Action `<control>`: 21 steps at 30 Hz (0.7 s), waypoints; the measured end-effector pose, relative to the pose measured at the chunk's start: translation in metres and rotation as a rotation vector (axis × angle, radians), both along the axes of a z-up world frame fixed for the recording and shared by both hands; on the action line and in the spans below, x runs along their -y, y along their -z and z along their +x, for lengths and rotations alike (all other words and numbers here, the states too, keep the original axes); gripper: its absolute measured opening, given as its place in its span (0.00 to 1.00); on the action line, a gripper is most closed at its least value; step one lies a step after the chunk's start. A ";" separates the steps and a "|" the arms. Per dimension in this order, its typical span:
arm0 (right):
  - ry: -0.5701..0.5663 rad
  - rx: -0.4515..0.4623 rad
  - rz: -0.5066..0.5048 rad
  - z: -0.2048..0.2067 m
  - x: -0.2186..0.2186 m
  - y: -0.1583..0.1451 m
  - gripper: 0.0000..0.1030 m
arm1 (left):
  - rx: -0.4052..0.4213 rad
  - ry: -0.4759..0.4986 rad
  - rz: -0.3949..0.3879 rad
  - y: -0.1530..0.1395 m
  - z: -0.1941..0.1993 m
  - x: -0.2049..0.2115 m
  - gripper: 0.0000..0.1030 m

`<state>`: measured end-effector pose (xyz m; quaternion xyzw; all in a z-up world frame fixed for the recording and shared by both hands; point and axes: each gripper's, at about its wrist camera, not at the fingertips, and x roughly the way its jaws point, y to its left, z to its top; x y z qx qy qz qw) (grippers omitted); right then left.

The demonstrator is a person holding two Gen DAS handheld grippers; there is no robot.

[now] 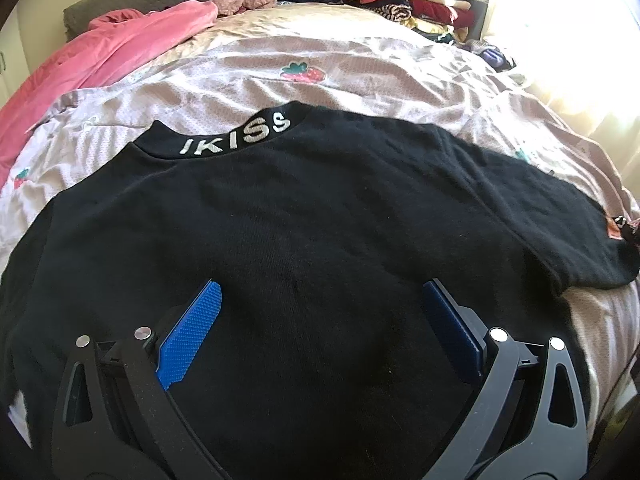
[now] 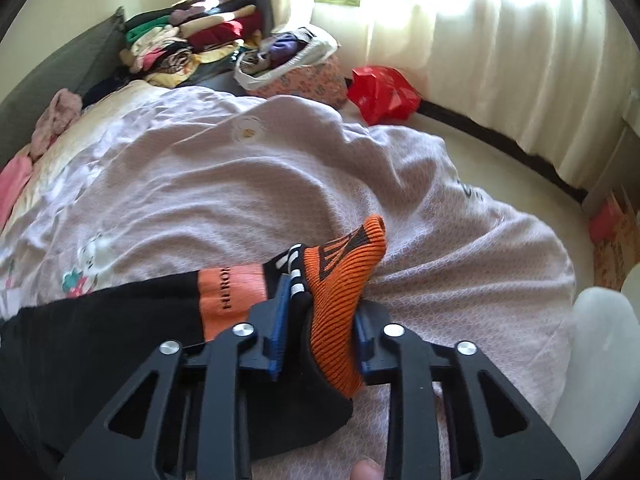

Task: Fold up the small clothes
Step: 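Lift the cuff with the right tool and carry the sleeve across the shirt body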

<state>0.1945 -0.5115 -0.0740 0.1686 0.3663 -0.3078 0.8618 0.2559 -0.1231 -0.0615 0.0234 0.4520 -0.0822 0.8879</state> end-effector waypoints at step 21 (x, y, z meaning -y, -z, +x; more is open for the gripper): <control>-0.560 0.286 0.042 -0.002 -0.159 -0.092 0.11 | 0.032 -0.057 -0.109 -0.030 -0.029 -0.054 0.91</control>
